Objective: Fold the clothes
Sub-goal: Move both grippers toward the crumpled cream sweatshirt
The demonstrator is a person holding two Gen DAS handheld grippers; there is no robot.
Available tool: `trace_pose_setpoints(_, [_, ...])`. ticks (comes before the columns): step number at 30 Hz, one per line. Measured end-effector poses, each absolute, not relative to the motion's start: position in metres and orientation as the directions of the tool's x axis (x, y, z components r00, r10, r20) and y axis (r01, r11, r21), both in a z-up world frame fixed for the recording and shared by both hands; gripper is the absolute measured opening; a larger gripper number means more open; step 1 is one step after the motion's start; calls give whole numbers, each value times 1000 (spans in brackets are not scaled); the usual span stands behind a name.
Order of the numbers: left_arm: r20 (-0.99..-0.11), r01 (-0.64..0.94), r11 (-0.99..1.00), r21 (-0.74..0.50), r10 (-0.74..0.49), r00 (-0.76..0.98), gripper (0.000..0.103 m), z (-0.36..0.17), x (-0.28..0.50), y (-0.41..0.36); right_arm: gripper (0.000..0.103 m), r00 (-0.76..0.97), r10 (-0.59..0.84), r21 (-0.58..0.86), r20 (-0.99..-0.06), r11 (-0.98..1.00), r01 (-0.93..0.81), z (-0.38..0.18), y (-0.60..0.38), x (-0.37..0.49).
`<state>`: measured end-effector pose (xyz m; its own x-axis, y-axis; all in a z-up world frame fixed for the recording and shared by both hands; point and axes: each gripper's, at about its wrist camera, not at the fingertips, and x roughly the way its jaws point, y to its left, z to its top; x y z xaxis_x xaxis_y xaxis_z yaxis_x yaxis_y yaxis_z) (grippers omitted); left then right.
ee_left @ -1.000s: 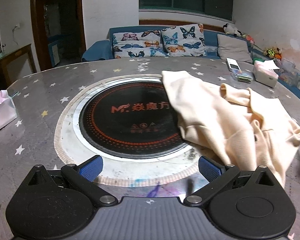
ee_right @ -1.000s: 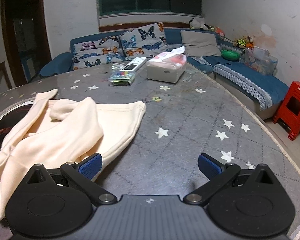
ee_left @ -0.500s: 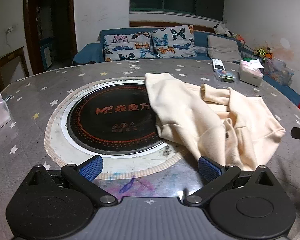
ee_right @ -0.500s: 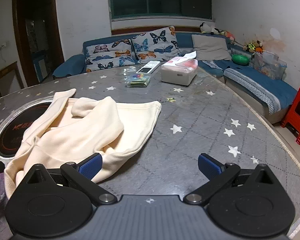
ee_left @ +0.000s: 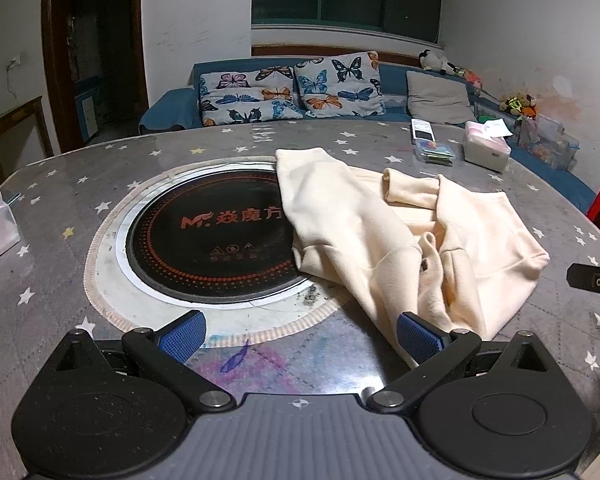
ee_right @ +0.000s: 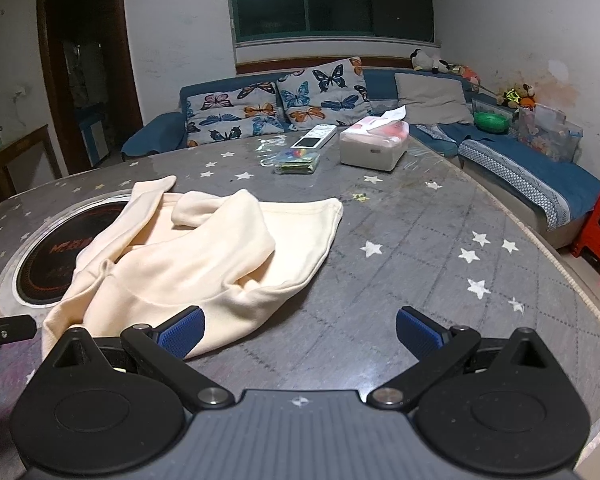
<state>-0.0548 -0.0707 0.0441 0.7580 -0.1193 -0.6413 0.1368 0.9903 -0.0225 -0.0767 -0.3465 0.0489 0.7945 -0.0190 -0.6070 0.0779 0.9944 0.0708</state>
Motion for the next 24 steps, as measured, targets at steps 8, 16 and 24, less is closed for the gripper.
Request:
trace_pose_setpoints(8, [-644,147,989,-31,-132,753,103,46,-62,-75,103,794,12,70,-607,997,38,47,-334,-87])
trace_pose_setpoints(16, [-643,160,987,-28,-140,753,103,49,-67,-79,103,797,37,68,-603,998,4,47,-325,-90])
trace_pose_setpoints(24, [-646,176,984,-19,-146,749,103,49,-68,-86,102,799,48,71,-599,997,-7,49,-322,-89])
